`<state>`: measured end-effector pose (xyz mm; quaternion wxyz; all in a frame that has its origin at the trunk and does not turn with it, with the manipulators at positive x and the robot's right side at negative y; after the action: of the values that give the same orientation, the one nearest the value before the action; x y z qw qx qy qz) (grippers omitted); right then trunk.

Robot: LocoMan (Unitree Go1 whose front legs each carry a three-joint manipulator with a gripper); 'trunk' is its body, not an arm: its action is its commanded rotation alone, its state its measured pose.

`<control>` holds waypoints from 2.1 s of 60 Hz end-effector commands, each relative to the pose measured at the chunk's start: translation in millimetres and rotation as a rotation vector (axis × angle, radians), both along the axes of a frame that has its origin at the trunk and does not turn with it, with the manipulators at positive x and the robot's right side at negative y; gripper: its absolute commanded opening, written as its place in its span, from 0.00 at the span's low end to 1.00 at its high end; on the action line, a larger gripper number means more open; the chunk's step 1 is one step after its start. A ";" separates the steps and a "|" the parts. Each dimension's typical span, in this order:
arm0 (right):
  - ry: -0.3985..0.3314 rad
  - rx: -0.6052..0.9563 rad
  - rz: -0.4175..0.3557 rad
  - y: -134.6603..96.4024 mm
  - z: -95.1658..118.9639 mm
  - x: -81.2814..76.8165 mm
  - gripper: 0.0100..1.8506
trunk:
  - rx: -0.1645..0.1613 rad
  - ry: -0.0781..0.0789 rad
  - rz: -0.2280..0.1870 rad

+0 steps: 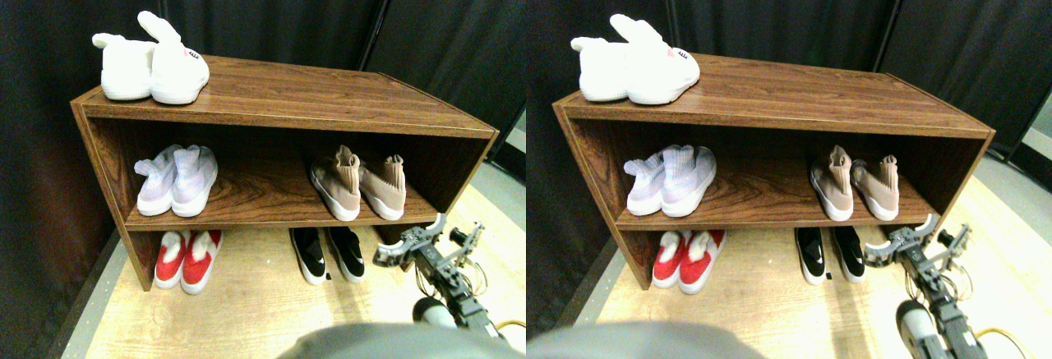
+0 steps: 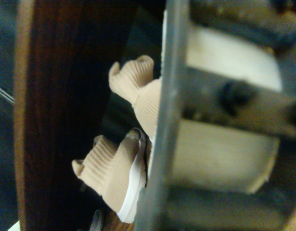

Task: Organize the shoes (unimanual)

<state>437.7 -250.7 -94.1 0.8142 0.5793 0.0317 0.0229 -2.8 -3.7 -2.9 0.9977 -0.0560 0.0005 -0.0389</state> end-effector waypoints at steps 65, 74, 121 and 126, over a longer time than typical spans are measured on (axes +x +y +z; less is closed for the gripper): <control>-0.246 -0.094 -0.194 -87.9 37.3 16.9 0.03 | 0.010 0.021 -0.009; -0.174 -0.038 -0.222 -98.1 23.6 47.0 0.03 | 0.006 0.021 0.004; -0.064 -0.006 -0.147 -60.3 10.7 90.9 0.03 | -0.032 0.022 0.074; -0.060 0.011 -0.140 -52.7 9.0 91.6 0.03 | -0.035 0.025 0.076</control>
<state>528.7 -309.4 -90.6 0.8179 0.5740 -0.0250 -0.0302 -3.2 -0.7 -1.2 0.9975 -0.0696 0.0007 -0.0125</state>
